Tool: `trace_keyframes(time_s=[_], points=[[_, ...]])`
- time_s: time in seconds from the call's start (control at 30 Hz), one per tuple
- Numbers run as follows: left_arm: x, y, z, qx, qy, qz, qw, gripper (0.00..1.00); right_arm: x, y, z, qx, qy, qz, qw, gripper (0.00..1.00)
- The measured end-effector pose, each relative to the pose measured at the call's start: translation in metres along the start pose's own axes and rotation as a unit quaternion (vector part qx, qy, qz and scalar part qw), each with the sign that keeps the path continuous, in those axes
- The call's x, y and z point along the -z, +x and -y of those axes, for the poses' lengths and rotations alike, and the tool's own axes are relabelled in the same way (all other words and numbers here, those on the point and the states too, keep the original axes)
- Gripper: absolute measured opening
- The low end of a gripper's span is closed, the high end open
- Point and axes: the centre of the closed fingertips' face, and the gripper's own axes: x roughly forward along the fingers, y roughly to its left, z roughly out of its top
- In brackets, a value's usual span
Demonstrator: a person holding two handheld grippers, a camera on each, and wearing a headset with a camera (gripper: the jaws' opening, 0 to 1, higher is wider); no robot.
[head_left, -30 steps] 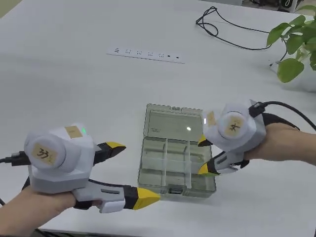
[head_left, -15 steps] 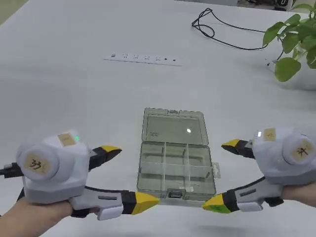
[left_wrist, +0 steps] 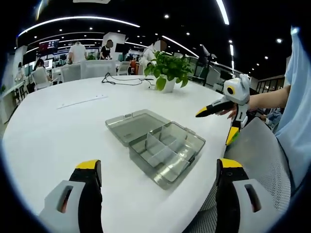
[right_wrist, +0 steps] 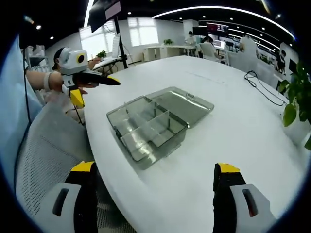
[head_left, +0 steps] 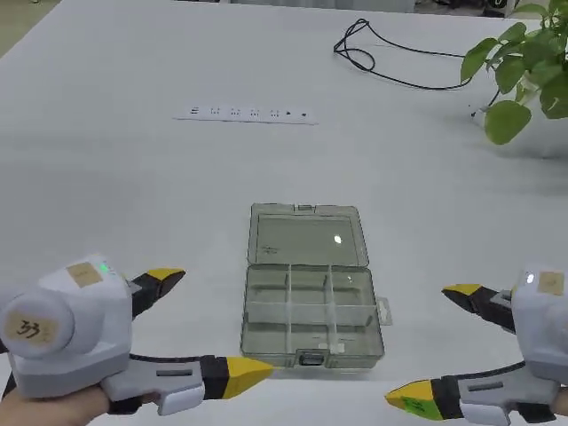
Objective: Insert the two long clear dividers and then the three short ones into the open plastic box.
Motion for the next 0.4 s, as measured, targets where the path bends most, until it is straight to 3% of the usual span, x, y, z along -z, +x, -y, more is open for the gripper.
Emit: trace_keyframes(time_s=[0.23,0.4], points=[[0.0016,-0.0019,0.0025,-0.003,0.005,-0.003,1.0,1.0,-0.0049,-0.0039,-0.0079,0.006,0.026,0.024,0.9994,1.0],[0.0005,-0.0002,0.0006,-0.008,-0.002,0.0,1.0,1.0,0.0021,-0.0045,-0.0083,0.009,0.037,0.022,0.999,1.0]])
